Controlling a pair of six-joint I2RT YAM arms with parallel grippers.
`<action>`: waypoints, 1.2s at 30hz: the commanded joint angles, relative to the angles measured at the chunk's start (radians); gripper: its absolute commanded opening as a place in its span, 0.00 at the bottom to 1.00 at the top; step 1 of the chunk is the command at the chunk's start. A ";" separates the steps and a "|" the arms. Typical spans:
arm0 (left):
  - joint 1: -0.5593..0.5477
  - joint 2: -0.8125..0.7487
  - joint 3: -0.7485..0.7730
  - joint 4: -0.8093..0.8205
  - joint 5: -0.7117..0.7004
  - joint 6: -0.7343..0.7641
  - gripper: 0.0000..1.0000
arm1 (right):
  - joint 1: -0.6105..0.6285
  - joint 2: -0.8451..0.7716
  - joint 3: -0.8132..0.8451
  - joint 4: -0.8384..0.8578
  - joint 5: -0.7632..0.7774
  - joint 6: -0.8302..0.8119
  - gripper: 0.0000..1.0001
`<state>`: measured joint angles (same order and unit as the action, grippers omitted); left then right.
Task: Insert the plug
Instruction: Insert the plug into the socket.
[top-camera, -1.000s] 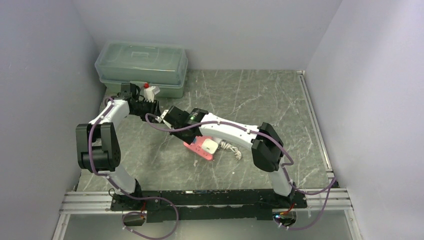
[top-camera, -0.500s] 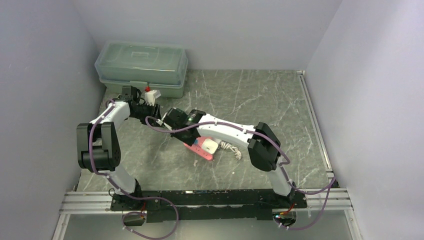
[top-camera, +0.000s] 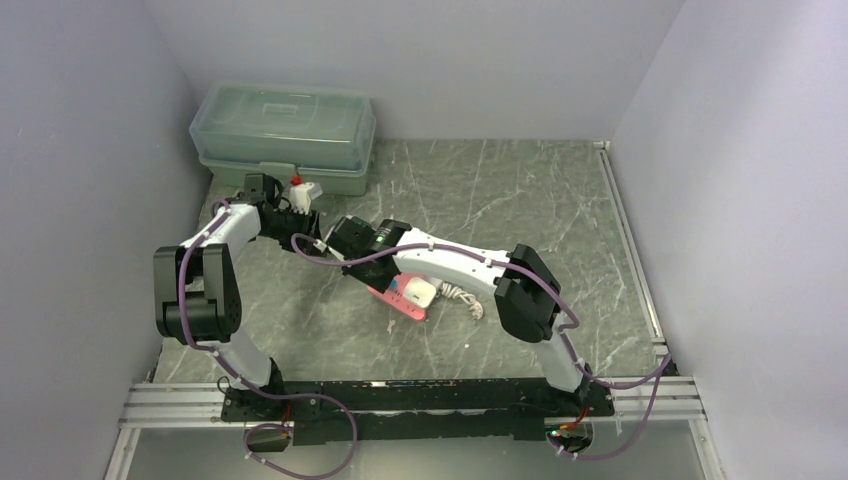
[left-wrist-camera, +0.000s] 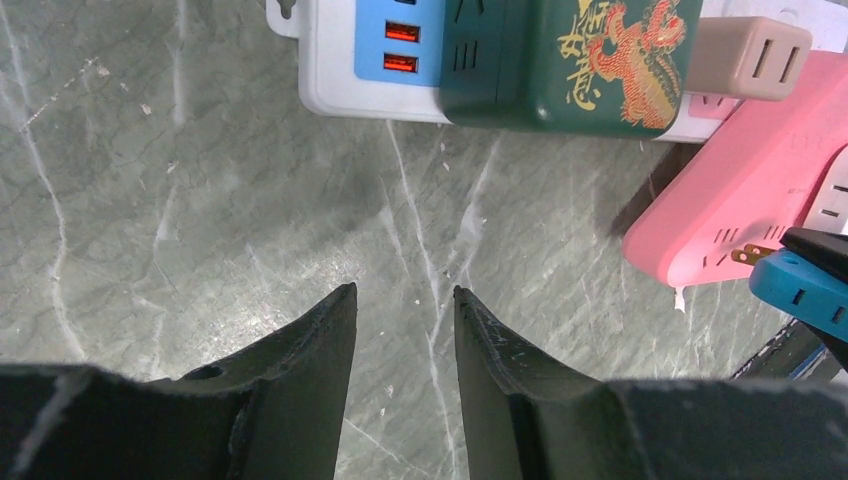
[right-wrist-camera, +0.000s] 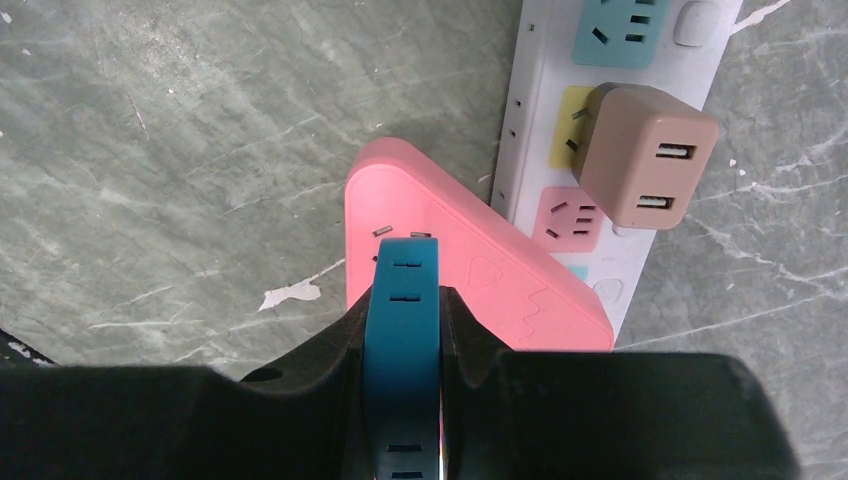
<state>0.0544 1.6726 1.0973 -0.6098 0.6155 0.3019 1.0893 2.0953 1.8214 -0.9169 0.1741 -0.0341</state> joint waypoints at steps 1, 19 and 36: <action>-0.004 -0.030 -0.011 0.007 -0.001 0.022 0.45 | 0.004 0.001 0.039 -0.005 0.019 -0.006 0.00; -0.001 -0.043 -0.016 -0.008 -0.011 0.046 0.44 | 0.004 0.016 0.036 0.022 0.020 0.000 0.00; 0.004 -0.043 -0.015 -0.012 -0.011 0.052 0.43 | 0.002 0.022 0.055 0.038 0.035 0.006 0.00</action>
<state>0.0547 1.6665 1.0828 -0.6136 0.6033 0.3351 1.0893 2.1143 1.8336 -0.9043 0.1822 -0.0334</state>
